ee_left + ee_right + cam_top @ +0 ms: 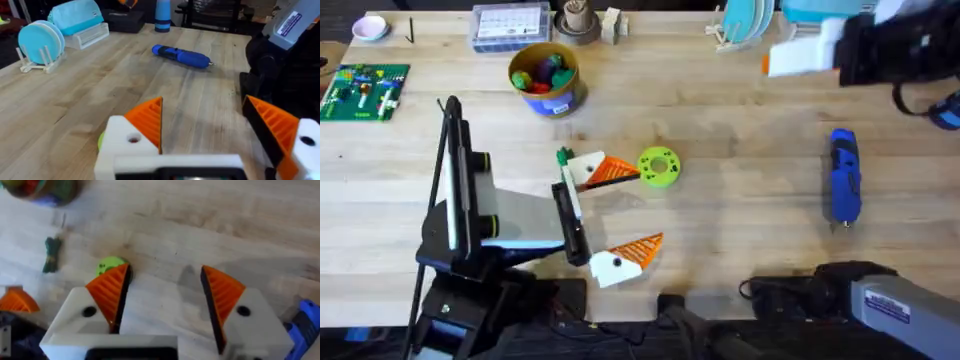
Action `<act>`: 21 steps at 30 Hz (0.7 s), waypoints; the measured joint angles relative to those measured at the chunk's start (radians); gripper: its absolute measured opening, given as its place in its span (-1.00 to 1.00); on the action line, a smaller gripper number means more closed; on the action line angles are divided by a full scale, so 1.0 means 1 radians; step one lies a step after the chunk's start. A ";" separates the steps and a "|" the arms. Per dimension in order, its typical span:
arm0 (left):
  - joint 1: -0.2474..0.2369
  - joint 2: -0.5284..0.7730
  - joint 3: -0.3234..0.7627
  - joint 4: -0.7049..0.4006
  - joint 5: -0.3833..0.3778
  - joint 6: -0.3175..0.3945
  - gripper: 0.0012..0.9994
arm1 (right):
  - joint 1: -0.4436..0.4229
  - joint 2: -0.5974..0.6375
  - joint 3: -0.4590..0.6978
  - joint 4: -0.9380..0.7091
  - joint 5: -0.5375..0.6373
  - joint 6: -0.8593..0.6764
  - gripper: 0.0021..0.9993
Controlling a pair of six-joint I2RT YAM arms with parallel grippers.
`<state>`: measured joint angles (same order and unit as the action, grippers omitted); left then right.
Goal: Pick up the gripper from the table and insert it into the empty holder that is missing its gripper. Then pick up a screw, insert it into the mounting hole, and use the screwdriver to tighten it. Finally, clean up the table by picking up the vegetable and placing it into the bucket.
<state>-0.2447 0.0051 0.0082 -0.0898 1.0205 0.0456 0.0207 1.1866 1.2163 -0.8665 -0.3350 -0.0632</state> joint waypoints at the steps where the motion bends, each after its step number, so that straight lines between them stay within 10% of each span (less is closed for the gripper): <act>1: 0.000 0.000 0.000 0.000 0.001 0.000 0.99 | 0.016 -0.002 0.000 -0.028 -0.003 -0.014 0.70; 21: 0.000 0.000 0.000 0.000 0.001 0.000 0.99 | 0.462 0.098 -0.142 -0.008 0.082 -0.237 0.70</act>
<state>-0.2447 0.0051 0.0082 -0.0900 1.0218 0.0456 0.4827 1.2846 1.0743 -0.8750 -0.2532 -0.2999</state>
